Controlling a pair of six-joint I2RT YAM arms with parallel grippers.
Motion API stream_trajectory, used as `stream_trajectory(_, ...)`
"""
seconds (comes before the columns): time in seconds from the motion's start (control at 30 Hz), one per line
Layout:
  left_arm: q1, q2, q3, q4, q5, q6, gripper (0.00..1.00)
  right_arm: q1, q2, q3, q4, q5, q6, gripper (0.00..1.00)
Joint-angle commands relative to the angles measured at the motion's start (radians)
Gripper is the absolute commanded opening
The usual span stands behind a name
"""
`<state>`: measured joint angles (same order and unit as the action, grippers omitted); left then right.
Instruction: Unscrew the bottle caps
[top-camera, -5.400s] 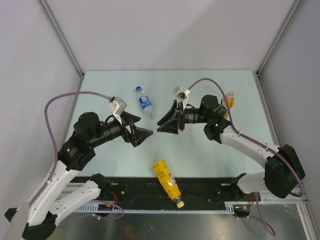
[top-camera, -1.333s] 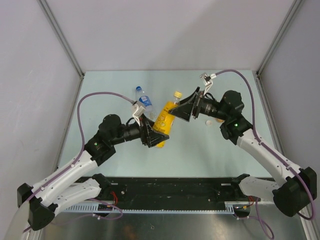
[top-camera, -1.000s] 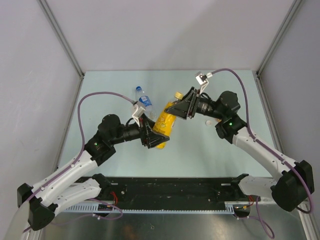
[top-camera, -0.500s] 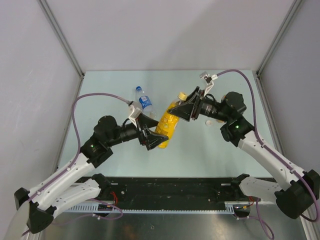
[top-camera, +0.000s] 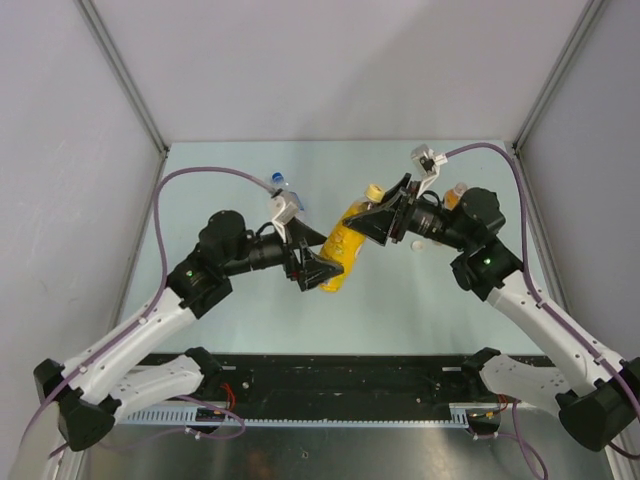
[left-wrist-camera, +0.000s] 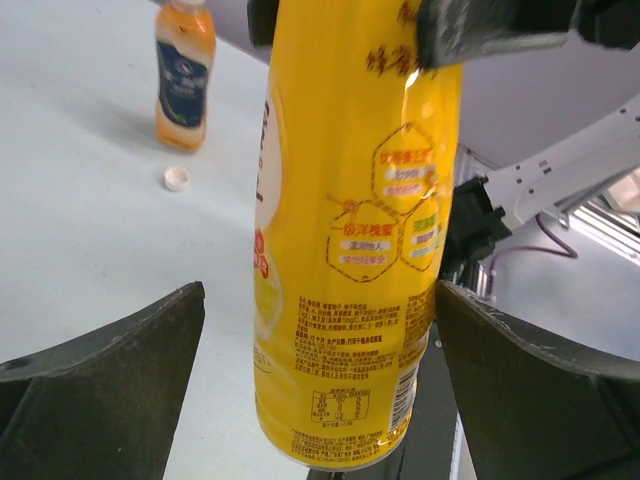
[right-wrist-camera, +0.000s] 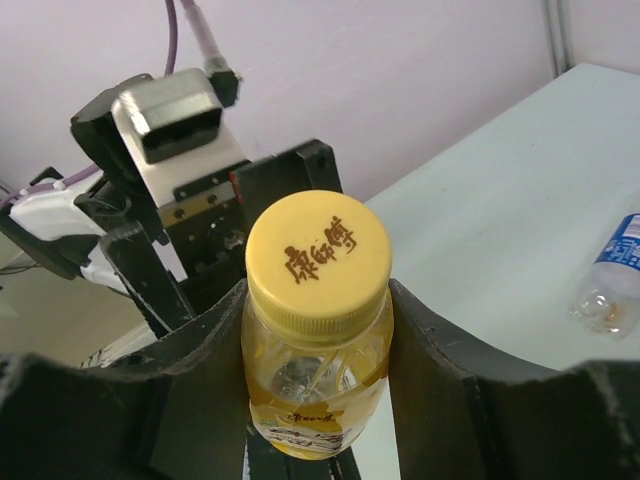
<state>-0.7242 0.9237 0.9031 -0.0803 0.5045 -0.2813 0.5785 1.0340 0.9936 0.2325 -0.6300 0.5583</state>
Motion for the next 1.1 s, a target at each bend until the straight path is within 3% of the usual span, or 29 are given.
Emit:
stream_trajectory(0.0, 0.005, 0.058, 0.027, -0.034, 0.118, 0.029, 0.99, -0.005, -0.042, 0.045, -0.006, 0.038, -0.034, 0.28)
stream_trajectory(0.2, 0.006, 0.085, 0.007, -0.035, 0.157, 0.039, 0.99, -0.014, -0.061, 0.044, -0.011, 0.059, -0.036, 0.28)
stream_trajectory(0.3, 0.006, 0.104, 0.001, -0.034, 0.182, 0.039, 0.95, -0.017, -0.061, 0.044, -0.012, 0.061, -0.036, 0.27)
stream_trajectory(0.57, 0.005, 0.151, 0.019, -0.033, 0.269, 0.040, 0.61, -0.017, -0.050, 0.044, -0.009, 0.057, -0.032, 0.31)
stream_trajectory(0.67, 0.005, 0.154, 0.022, -0.033, 0.275, 0.046, 0.49, -0.018, -0.051, 0.044, -0.005, 0.054, -0.034, 0.42)
stream_trajectory(0.87, 0.005, 0.100, -0.002, -0.035, 0.188, 0.065, 0.40, -0.018, -0.072, 0.045, -0.011, 0.085, -0.055, 0.86)
stream_trajectory(0.97, 0.005, 0.059, -0.030, -0.038, 0.107, 0.075, 0.37, -0.019, -0.087, 0.044, -0.009, 0.114, -0.059, 0.96)
stream_trajectory(1.07, 0.005, 0.025, -0.058, -0.055, 0.022, 0.080, 0.33, -0.019, -0.104, 0.045, 0.002, 0.145, -0.058, 0.99)
